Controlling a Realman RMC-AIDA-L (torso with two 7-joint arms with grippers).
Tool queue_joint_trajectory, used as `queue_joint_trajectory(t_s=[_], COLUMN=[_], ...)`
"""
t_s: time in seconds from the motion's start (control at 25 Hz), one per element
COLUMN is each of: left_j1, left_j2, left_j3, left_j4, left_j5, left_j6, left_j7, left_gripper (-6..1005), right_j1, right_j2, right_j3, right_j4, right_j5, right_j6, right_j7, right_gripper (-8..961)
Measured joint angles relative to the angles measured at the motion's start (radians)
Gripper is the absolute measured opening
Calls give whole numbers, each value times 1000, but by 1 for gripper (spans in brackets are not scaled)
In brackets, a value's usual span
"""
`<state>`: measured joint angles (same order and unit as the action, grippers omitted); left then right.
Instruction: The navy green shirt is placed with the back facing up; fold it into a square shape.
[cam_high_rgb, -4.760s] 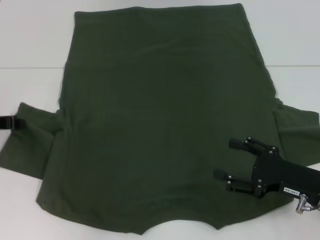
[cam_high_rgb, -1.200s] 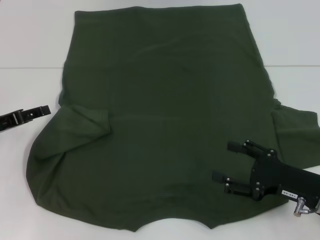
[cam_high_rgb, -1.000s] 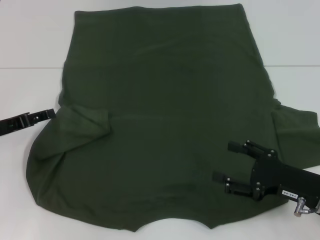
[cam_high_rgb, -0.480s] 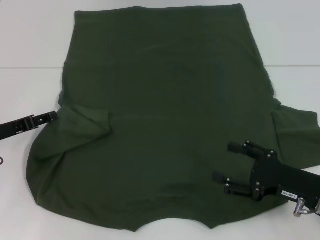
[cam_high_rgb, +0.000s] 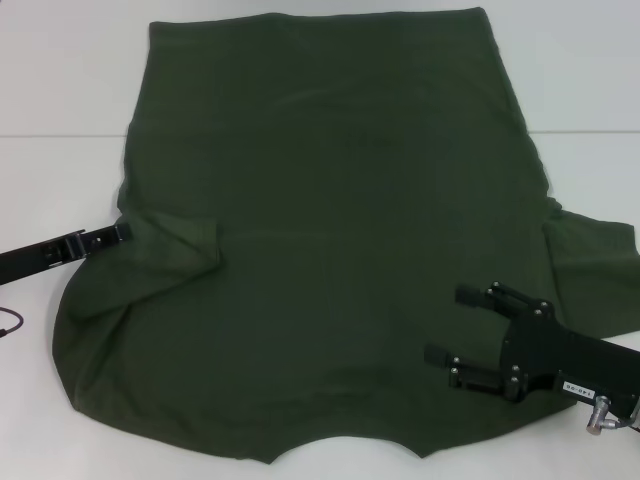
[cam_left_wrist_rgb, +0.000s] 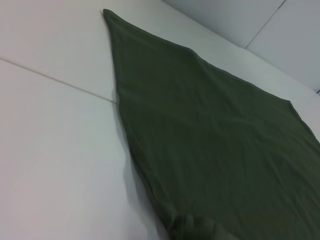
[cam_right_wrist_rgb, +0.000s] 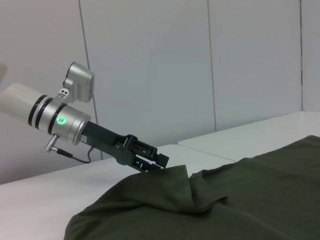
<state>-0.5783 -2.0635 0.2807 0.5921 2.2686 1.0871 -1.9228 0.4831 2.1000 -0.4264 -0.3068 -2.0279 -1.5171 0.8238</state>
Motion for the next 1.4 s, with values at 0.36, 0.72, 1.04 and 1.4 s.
queue_joint_trajectory(t_s=[0.36, 0.72, 1.04, 1.4], left_j1=[0, 3, 0, 6], left_j2=[-16, -22, -22, -16], left_j3=[45, 57, 59, 55], left_j4=[9, 12, 12, 12], left_j5=[0, -25, -29, -31], left_j6=[-18, -37, -38, 39], left_j7=[20, 63, 77, 73], left_gripper=[695, 508, 184, 5], right_j1=[1, 5, 5, 5], right_j2=[0, -1, -2, -2], right_j3=[1, 3, 6, 9], right_j4=[0, 8, 9, 9], right_j5=[0, 0, 0, 0], right_j6=[0, 3, 3, 3], right_j7=[2, 3, 1, 0], right_gripper=[871, 869, 867, 866])
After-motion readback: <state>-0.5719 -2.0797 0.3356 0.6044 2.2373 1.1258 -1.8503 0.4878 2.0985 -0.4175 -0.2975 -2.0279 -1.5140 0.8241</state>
